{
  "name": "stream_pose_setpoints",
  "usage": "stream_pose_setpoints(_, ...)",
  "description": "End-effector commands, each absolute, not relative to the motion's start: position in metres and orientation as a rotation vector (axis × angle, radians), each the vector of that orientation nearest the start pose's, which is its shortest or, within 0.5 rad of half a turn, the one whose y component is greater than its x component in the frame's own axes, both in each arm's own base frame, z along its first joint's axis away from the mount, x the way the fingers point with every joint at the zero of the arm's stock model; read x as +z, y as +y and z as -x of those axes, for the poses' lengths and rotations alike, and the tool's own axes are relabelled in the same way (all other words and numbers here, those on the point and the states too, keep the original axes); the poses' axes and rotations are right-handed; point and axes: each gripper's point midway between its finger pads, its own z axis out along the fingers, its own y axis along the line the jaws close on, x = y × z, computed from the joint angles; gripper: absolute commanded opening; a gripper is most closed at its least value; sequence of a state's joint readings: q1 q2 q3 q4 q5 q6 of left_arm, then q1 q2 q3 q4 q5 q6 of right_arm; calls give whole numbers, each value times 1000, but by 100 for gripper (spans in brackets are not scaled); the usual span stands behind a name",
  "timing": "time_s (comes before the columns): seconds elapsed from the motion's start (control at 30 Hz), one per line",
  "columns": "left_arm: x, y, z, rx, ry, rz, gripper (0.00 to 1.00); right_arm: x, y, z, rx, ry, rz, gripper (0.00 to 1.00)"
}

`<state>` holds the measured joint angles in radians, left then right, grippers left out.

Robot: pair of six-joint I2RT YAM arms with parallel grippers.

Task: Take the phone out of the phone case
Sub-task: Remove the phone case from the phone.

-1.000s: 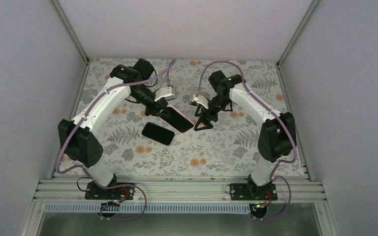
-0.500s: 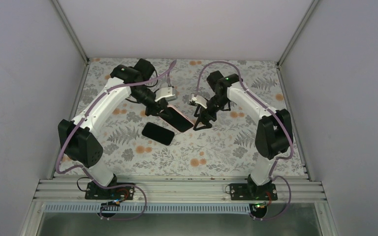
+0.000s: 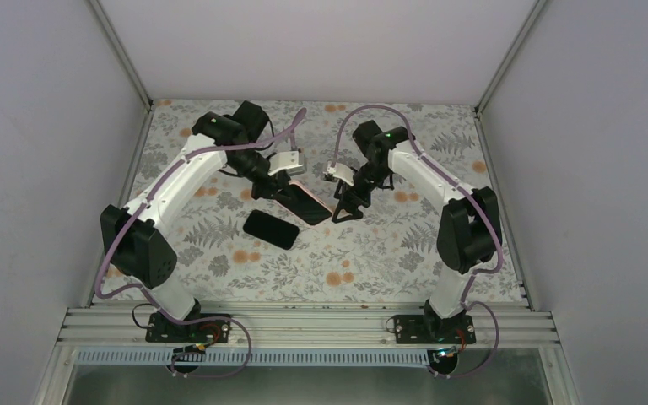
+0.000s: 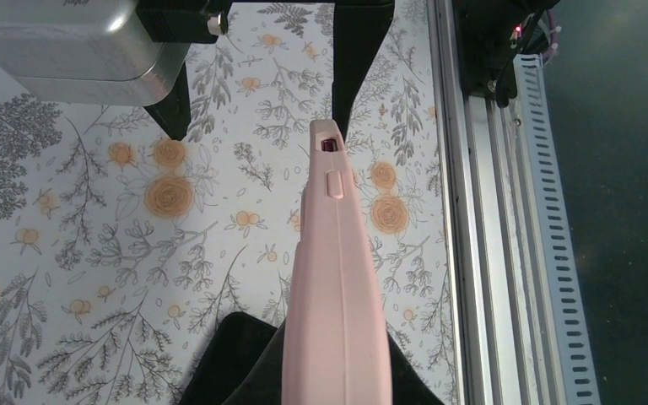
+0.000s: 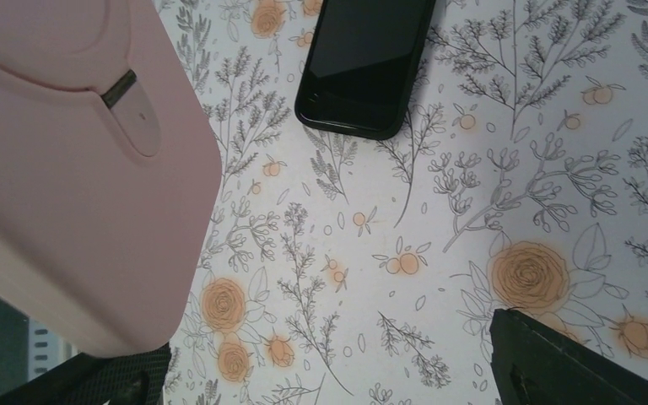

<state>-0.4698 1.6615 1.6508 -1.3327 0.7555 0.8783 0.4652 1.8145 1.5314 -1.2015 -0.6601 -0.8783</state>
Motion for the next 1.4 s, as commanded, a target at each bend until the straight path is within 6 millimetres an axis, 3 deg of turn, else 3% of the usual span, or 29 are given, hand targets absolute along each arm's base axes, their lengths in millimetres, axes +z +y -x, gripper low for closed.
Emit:
stream_pose_setpoints(0.0, 274, -272, -211, -1119, 1812, -1733, 2, 151, 259, -304, 755, 2112, 1730, 93)
stream_pose_setpoints(1.13, 279, -281, -193, -1146, 1768, -1779, 2, 153, 254, -352, 531, 2119, 1632, 93)
stream_pose_setpoints(1.37, 281, -284, -194, -1167, 1753, -1775, 2, 162, 261, -353, 577, 2098, 1602, 93)
